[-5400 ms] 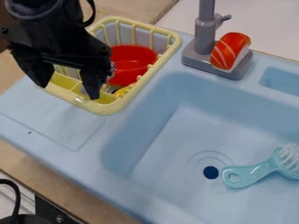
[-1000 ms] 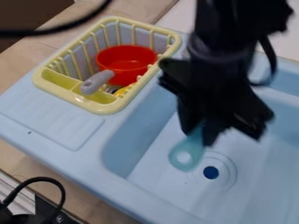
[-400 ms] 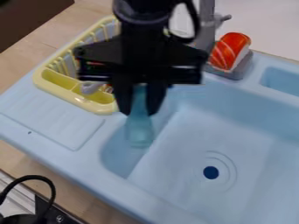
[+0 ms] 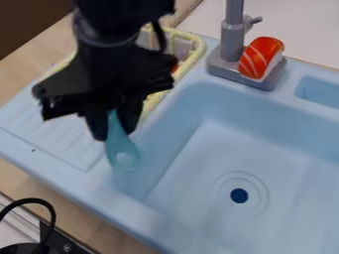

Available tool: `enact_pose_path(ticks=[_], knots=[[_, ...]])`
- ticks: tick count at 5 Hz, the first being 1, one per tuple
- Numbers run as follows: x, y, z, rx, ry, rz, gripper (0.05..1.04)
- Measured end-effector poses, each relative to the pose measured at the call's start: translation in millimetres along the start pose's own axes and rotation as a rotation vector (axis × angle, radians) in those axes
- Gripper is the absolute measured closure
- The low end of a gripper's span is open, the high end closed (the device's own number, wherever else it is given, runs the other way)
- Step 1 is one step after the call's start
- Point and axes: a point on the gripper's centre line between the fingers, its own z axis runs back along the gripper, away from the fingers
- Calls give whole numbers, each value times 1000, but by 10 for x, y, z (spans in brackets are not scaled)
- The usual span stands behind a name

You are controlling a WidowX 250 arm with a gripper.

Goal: Move the blue brush to the top left corner of the sink

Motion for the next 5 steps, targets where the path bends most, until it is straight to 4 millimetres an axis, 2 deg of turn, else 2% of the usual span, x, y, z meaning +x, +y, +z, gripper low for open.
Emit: enact_pose_path(ticks=[2, 4, 5], knots=[[171, 284, -35, -43, -39, 273, 838], [353, 349, -132, -84, 1, 388, 838], [423, 354, -247, -68, 29, 401, 838]])
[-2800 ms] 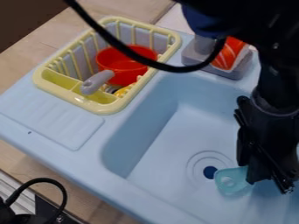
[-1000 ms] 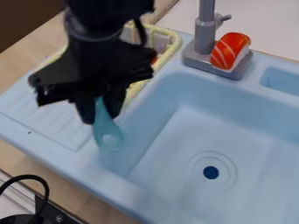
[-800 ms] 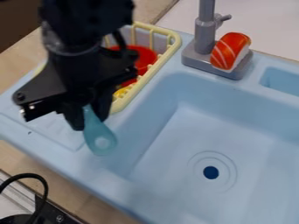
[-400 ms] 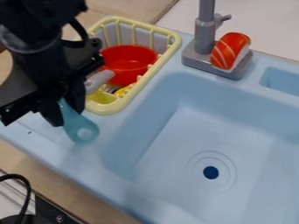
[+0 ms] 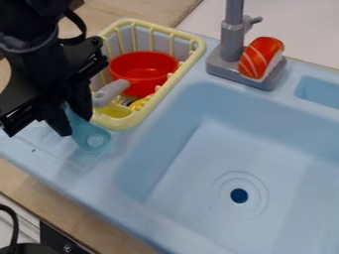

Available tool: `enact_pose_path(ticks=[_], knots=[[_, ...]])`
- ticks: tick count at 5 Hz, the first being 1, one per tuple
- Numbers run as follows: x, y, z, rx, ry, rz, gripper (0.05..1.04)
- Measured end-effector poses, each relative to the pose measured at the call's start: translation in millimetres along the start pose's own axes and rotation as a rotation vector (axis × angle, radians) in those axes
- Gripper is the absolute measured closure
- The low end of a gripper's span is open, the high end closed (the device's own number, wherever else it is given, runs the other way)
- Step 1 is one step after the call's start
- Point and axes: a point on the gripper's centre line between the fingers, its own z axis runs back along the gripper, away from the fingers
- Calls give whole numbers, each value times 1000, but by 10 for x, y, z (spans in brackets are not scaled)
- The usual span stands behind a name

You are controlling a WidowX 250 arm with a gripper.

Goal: Move the blue brush to the top left corner of the sink

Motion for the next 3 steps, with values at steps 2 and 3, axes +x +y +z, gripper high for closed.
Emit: enact_pose_path(ticks=[2, 3], knots=[[96, 47, -133, -10, 71, 61, 838], [102, 63, -137, -22, 72, 72, 789]])
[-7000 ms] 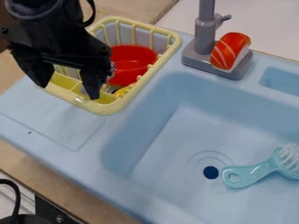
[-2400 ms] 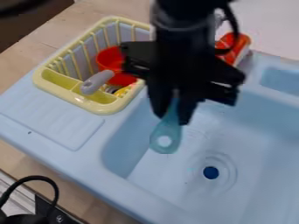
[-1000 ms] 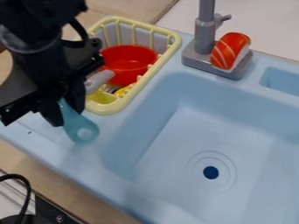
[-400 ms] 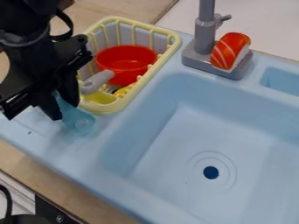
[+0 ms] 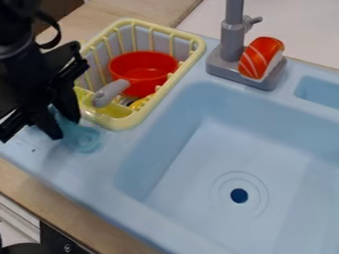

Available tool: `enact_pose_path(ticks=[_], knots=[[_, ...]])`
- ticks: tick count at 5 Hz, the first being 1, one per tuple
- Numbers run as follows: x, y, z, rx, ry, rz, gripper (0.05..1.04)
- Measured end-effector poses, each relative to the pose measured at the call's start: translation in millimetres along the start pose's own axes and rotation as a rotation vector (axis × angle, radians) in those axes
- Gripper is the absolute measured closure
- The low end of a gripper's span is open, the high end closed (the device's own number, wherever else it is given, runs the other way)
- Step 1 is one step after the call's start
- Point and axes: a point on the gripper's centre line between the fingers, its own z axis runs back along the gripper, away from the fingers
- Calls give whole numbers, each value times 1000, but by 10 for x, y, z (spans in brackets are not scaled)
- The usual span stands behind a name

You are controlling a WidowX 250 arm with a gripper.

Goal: Move the blue brush to the top left corner of the sink

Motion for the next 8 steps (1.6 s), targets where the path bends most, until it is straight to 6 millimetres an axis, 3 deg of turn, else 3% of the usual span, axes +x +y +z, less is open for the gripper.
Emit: enact_pose_path(ticks=[2, 3, 5, 7, 8], knots=[[-43, -18, -3, -4, 12, -42, 213], [-86, -14, 13, 23, 5, -83, 81], [-184, -123, 221, 29, -26, -163, 84], [-452, -340, 446, 36, -5, -472, 85], [-668, -468, 397, 6, 56, -679, 84]])
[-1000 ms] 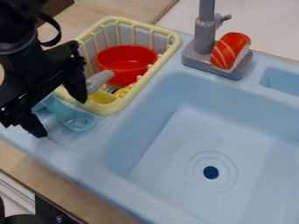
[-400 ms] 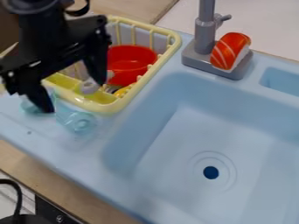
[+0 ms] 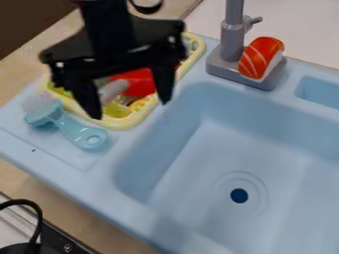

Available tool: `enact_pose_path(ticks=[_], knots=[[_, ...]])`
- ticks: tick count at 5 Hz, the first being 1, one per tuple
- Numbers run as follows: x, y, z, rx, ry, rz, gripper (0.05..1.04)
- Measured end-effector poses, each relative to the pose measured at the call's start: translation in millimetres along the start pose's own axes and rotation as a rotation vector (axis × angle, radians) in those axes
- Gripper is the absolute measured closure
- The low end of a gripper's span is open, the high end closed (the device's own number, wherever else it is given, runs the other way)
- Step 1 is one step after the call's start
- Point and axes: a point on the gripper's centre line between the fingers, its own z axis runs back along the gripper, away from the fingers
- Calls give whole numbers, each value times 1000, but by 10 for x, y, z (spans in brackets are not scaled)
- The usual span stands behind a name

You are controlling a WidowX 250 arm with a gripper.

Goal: Move the blue brush to the top left corner of the sink

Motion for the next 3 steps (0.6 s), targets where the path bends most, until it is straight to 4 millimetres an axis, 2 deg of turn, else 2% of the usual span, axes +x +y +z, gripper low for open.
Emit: enact_pose_path(ticks=[1, 2, 3], knots=[[99, -218, -179, -40, 68, -250, 84], [267, -177, -341, -77, 97, -404, 85], [513, -151, -396, -70, 62, -509, 85]])
